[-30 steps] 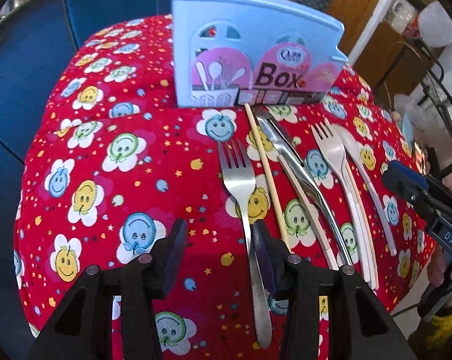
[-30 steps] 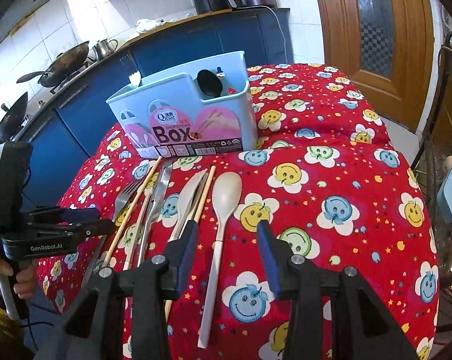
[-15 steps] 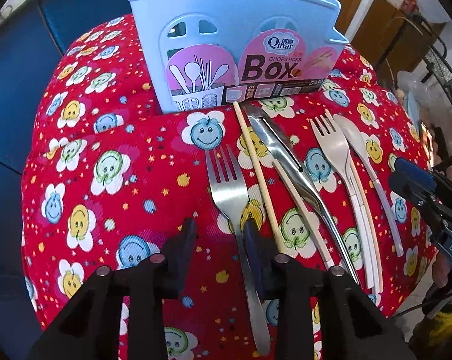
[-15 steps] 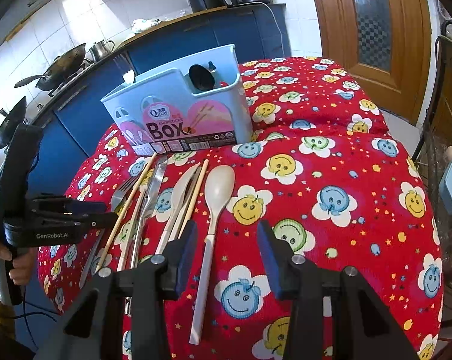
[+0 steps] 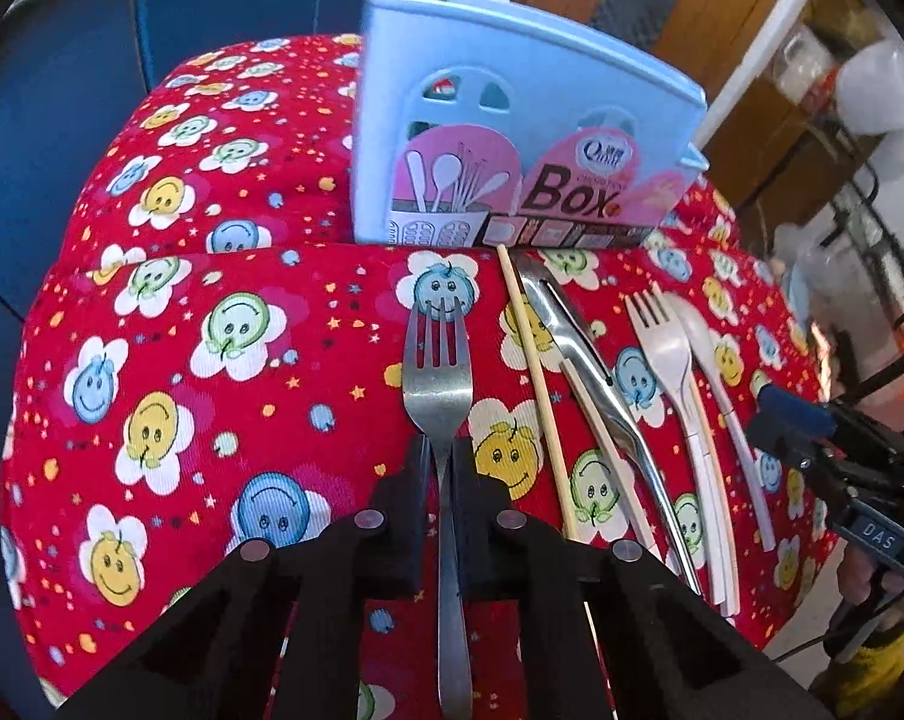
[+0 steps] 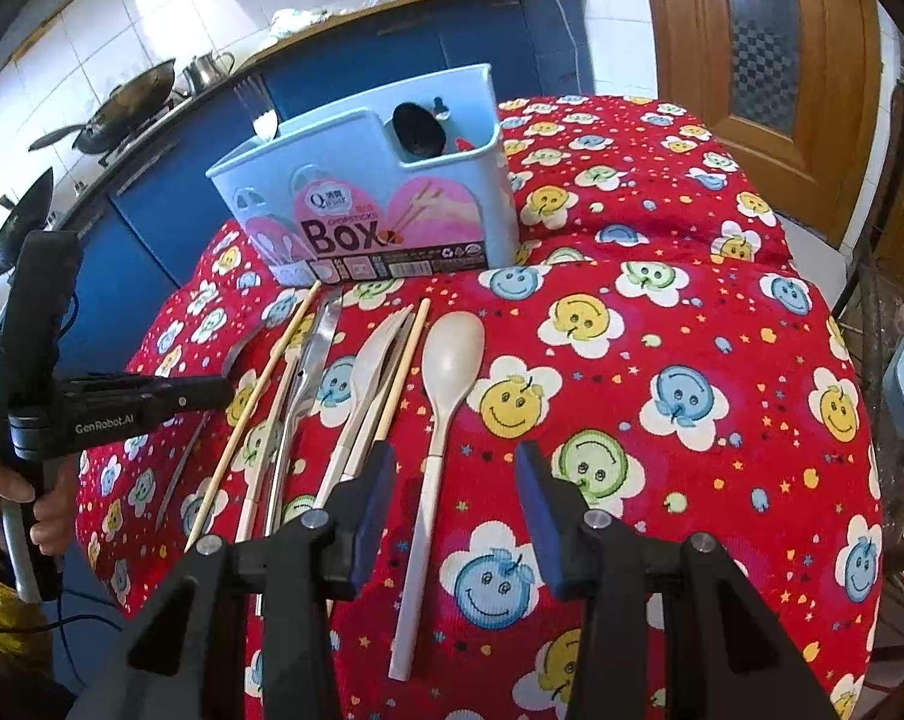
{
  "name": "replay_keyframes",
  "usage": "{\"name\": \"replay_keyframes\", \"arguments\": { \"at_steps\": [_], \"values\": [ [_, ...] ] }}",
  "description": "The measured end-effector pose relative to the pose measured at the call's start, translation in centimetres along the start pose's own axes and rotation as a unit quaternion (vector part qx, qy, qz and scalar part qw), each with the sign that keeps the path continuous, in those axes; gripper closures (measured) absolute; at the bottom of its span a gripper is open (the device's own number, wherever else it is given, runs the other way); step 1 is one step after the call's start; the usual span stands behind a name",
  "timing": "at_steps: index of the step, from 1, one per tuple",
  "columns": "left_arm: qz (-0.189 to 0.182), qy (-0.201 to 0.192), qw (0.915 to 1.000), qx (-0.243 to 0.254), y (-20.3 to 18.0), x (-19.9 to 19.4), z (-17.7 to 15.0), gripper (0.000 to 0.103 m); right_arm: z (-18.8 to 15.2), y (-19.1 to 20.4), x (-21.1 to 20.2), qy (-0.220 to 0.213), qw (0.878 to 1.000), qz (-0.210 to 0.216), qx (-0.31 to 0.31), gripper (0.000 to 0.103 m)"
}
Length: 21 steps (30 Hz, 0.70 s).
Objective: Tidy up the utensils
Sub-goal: 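Grasp a silver fork with the left tool while the right grasps the beige spoon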
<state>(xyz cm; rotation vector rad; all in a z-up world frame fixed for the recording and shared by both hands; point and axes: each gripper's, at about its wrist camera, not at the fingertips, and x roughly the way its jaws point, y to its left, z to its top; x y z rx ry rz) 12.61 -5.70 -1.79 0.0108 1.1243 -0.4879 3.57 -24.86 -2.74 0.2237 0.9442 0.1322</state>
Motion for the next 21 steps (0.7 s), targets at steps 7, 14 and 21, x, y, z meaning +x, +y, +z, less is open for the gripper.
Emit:
{"name": "replay_keyframes", "arguments": {
  "at_steps": [7,14,21],
  "values": [
    [-0.009,-0.048,0.9987,-0.009,1.3,-1.4,-1.2,0.096,0.7,1.0,1.2,0.056,0.998,-0.014,-0.026,0.067],
    [-0.021,-0.087,0.9959,-0.012,1.5,-2.0,-1.4,0.096,2.1,1.9,2.7,0.122,0.990,-0.037,-0.054,0.083],
    [-0.032,-0.112,0.9932,-0.011,1.3,-2.5,-1.7,0.096,3.3,2.7,4.0,0.171,0.981,-0.059,-0.066,0.082]
  ]
}}
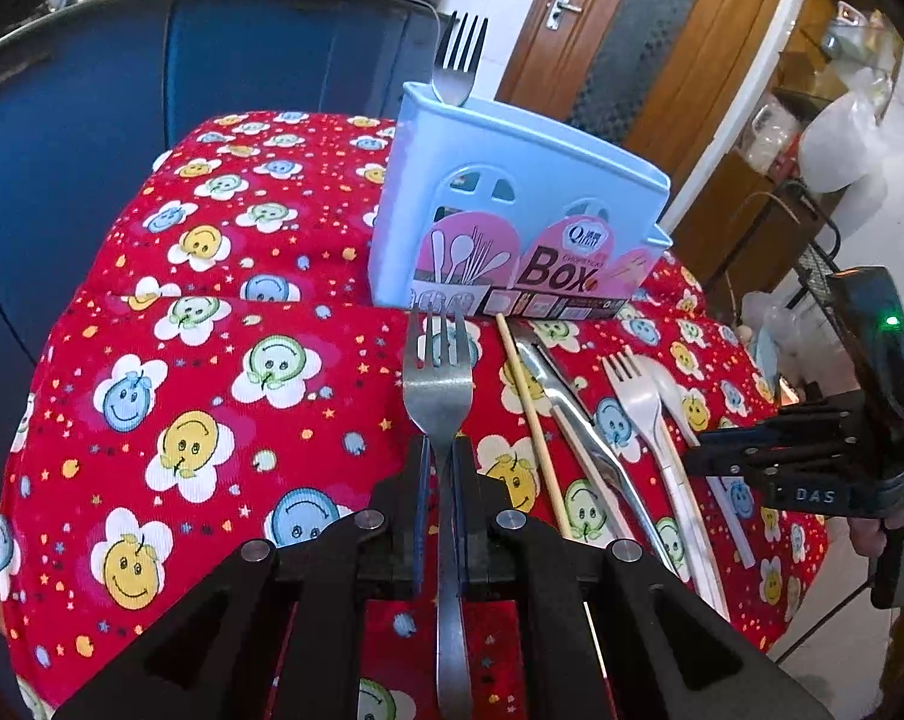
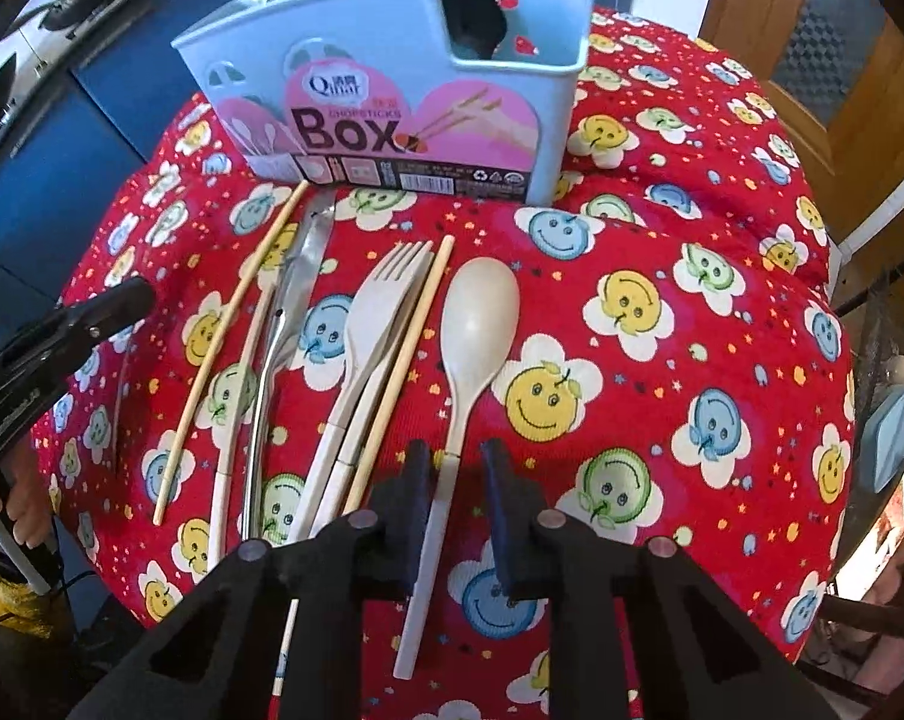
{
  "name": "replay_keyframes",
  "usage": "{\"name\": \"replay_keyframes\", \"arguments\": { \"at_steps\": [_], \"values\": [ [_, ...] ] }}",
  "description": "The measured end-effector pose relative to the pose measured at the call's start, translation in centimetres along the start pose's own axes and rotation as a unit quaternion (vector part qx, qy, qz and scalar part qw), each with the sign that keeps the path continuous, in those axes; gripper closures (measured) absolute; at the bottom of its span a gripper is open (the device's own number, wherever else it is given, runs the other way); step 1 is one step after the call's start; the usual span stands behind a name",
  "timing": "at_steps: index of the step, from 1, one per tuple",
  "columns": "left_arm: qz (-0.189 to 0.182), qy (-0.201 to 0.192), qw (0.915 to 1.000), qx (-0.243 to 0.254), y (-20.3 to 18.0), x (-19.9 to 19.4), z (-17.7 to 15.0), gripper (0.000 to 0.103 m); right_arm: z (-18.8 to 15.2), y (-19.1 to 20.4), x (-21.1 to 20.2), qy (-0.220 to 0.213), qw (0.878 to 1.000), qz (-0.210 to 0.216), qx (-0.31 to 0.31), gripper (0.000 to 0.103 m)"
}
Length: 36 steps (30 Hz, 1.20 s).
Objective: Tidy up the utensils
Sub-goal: 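Grasp a silver fork with the left tool while the right grasps the beige spoon, then lower the silver fork into the box with left tool while right holds beige spoon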
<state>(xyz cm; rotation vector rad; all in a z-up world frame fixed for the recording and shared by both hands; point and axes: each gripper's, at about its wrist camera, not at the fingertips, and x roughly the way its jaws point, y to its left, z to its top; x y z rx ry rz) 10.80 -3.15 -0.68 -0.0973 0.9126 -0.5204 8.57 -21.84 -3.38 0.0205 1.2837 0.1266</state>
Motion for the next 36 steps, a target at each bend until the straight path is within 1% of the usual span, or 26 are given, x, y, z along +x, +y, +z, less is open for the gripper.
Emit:
{"name": "replay_keyframes", "arguments": {
  "at_steps": [3,5,6,7,11,15,18,23,27,31,36],
  "values": [
    [0.000,-0.010,0.9999,-0.002,0.1,-0.4,0.0,0.096,0.2,0.4,0.2,0.002,1.000,-0.008,-0.007,0.082],
    [-0.001,-0.016,0.9999,-0.004,0.1,-0.6,-0.1,0.096,0.1,0.5,0.1,-0.007,1.000,-0.015,-0.002,0.085],
    [-0.003,-0.018,0.9998,-0.004,0.1,-0.7,-0.1,0.096,0.1,0.6,0.1,-0.011,1.000,-0.018,-0.002,0.090],
    [-0.003,-0.020,0.9998,-0.004,0.1,-0.8,-0.1,0.096,0.1,0.5,0.1,-0.018,1.000,-0.019,-0.001,0.092],
    [-0.011,-0.026,0.9996,-0.002,-0.2,-1.2,-0.3,0.096,-0.5,-0.3,-0.1,-0.046,0.999,-0.001,0.021,0.095],
    [-0.016,-0.043,0.9989,0.001,-0.6,-1.9,-0.4,0.097,-1.4,-0.9,-0.7,-0.078,0.996,0.023,0.038,0.095],
    [-0.016,-0.060,0.9980,0.007,-1.0,-2.6,-0.6,0.097,-2.2,-0.8,-1.6,-0.113,0.991,0.047,0.044,0.096],
    [-0.019,-0.085,0.9961,0.011,-1.5,-3.8,-0.7,0.097,-3.2,-0.2,-3.0,-0.166,0.982,0.071,0.050,0.096],
    [-0.016,-0.098,0.9949,0.017,-1.9,-4.5,-0.7,0.097,-3.9,0.0,-4.0,-0.208,0.974,0.076,0.051,0.096],
    [-0.018,-0.110,0.9936,0.020,-2.2,-5.1,-0.8,0.097,-4.1,-0.3,-4.6,-0.233,0.967,0.086,0.059,0.096],
    [-0.020,-0.125,0.9917,0.022,-2.5,-5.8,-0.8,0.097,-4.6,-0.1,-5.4,-0.265,0.959,0.083,0.057,0.095]
  ]
}}
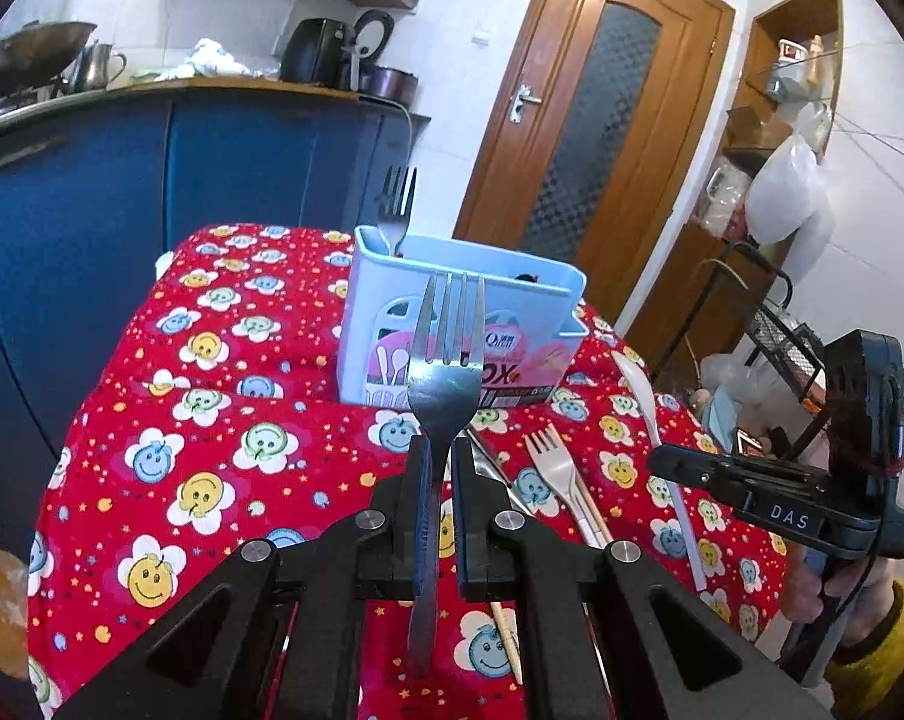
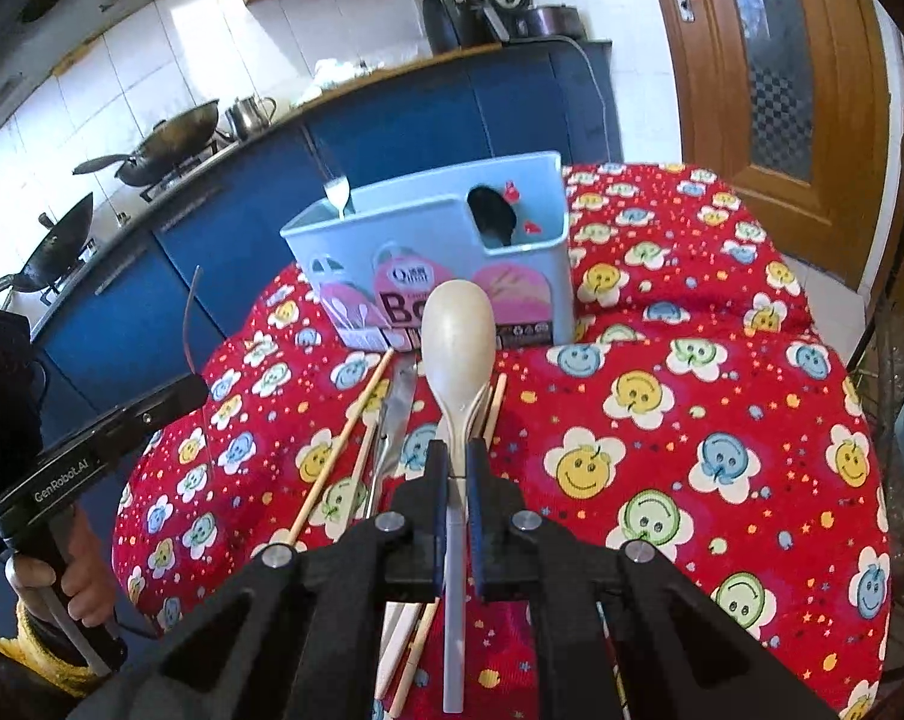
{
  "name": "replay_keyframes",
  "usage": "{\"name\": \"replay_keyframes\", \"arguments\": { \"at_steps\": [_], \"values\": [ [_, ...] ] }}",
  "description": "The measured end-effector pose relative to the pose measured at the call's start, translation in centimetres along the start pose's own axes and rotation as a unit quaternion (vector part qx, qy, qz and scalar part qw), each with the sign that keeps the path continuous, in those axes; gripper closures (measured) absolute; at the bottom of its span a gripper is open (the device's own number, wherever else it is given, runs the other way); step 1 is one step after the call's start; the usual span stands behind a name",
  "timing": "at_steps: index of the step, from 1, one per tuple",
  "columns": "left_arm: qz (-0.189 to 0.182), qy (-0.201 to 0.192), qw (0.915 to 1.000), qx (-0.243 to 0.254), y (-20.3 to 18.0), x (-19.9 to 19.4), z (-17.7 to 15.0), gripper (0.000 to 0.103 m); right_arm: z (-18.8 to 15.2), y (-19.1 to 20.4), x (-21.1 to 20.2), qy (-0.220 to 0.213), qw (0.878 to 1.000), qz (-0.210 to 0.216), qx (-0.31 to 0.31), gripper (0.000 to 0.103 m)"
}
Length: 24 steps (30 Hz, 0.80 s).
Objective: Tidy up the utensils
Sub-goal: 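Lower the silver fork into the box with left tool while right holds beige spoon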
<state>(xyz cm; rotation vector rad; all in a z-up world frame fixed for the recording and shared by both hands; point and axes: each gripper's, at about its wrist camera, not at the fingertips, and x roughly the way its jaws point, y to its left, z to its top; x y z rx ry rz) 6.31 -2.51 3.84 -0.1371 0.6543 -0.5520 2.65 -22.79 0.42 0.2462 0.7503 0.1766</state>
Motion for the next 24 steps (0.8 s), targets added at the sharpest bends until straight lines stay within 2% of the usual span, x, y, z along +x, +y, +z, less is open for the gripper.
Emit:
{"name": "replay_keyframes", "arguments": {
  "at_steps": [9,11,12,18,24],
  "values": [
    [0.003,-0.027,0.9996,0.006,-0.4,-0.6,0.9,0.097,0.8,1.2,-1.8,-0.068,0.997,-0.003,-0.027,0.096],
    [0.002,-0.030,0.9995,0.005,-0.5,-0.6,1.1,0.100,1.0,1.3,-2.1,-0.078,0.997,-0.001,-0.029,0.096],
    [0.002,-0.030,0.9995,0.004,-0.4,-0.5,1.3,0.103,1.0,1.4,-2.1,-0.082,0.996,0.000,-0.029,0.096],
    [0.007,-0.048,0.9987,0.011,-0.6,-0.5,2.5,0.103,1.2,1.1,-2.1,-0.094,0.995,0.001,-0.023,0.096],
    [0.019,-0.045,0.9988,0.011,-0.4,-0.3,3.1,0.103,1.1,0.4,-2.0,-0.100,0.995,0.006,-0.013,0.096]
  ]
}}
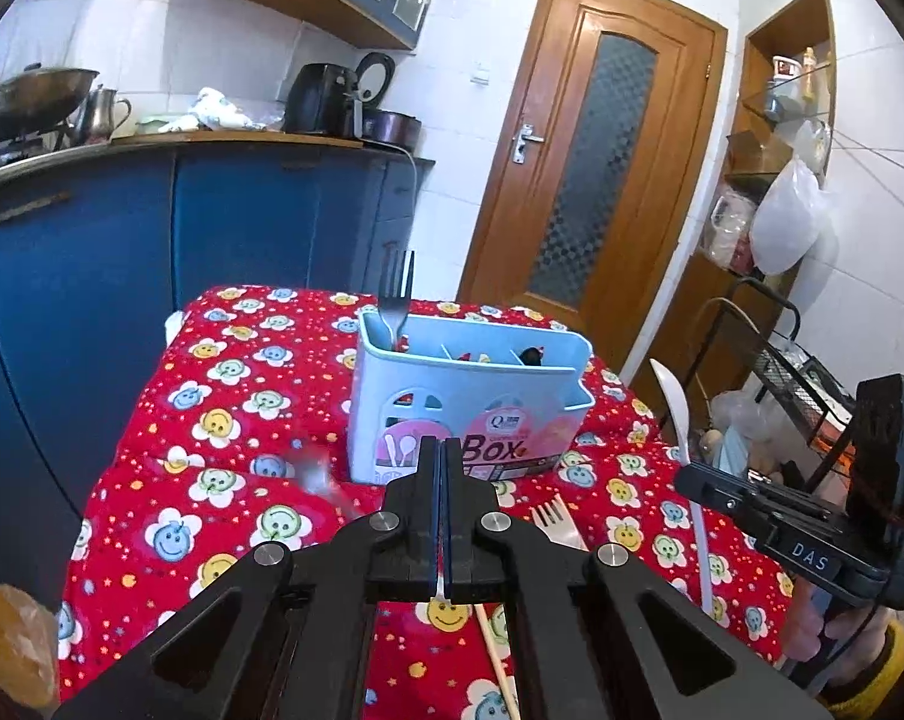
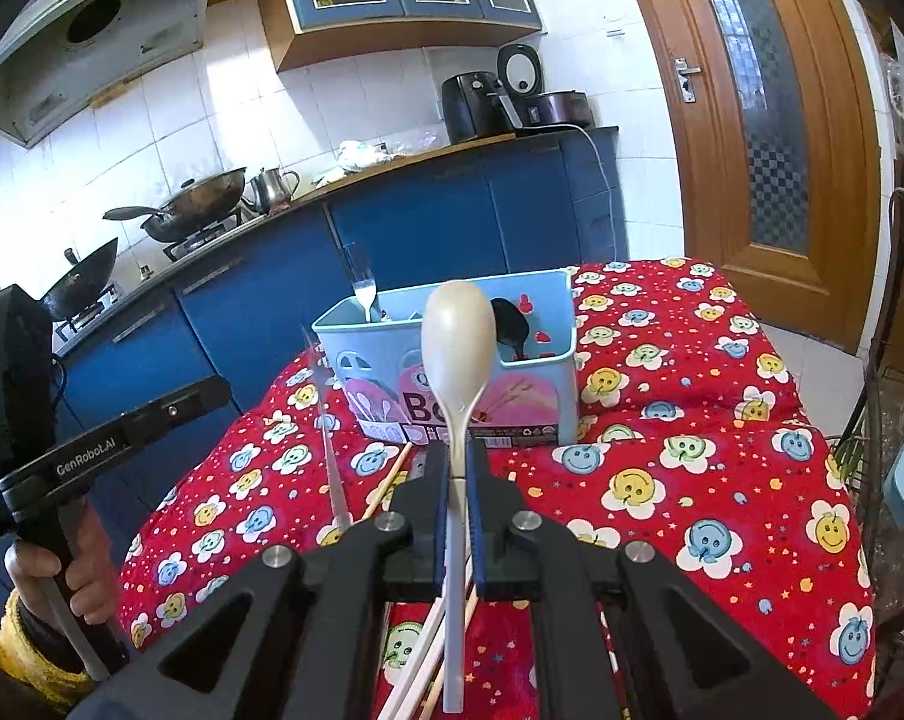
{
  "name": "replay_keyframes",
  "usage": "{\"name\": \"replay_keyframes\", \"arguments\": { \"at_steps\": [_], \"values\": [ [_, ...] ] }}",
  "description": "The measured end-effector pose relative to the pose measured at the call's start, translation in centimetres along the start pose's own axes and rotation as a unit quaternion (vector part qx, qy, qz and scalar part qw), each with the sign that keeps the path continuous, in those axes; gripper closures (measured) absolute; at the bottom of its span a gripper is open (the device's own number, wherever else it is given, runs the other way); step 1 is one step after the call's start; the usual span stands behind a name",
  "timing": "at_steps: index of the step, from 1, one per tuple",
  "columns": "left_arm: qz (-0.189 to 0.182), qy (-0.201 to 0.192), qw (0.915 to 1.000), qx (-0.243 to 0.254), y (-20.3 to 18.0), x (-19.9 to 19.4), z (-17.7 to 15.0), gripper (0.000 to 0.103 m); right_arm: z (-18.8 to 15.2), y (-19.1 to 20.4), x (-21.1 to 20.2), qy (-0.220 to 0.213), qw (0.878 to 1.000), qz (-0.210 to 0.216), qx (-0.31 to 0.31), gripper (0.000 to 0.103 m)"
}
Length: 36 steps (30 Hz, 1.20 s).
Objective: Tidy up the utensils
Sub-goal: 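Lower the silver fork into the box with left tool while right holds beige spoon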
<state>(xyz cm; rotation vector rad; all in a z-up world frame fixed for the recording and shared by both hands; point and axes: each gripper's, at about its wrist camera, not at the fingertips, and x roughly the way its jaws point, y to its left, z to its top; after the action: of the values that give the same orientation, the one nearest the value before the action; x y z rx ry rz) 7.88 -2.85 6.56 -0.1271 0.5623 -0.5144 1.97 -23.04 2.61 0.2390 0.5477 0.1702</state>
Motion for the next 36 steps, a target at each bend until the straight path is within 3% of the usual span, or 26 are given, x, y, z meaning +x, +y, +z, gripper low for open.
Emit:
{"name": "replay_keyframes", "arguments": {
  "at_steps": [4,8,14,23,28,36],
  "values": [
    [0.014,0.028,0.9993,-0.021,1.3,1.0,0.0,0.101,-0.1,-0.3,0.1,0.002,1.000,0.002,0.004,0.096],
    [0.021,0.074,0.9952,-0.061,4.1,2.6,0.0,0.078,-0.3,-0.6,0.2,0.006,1.000,0.008,0.007,0.095],
    [0.028,0.115,0.9895,-0.084,6.2,4.8,-0.2,0.061,-0.6,-1.0,0.3,0.007,1.000,0.013,0.014,0.095],
    [0.039,0.152,0.9866,-0.044,5.7,8.4,-1.2,0.060,-0.9,-1.7,0.6,0.013,1.000,0.017,0.020,0.095],
    [0.013,0.169,0.9840,-0.053,5.0,9.2,-1.5,0.060,-1.0,-2.3,0.5,0.013,0.999,0.016,0.026,0.095],
    [0.014,0.229,0.9707,-0.071,3.3,11.7,-1.3,0.060,-0.8,-2.9,0.6,0.009,0.999,0.024,0.030,0.095]
  ]
}}
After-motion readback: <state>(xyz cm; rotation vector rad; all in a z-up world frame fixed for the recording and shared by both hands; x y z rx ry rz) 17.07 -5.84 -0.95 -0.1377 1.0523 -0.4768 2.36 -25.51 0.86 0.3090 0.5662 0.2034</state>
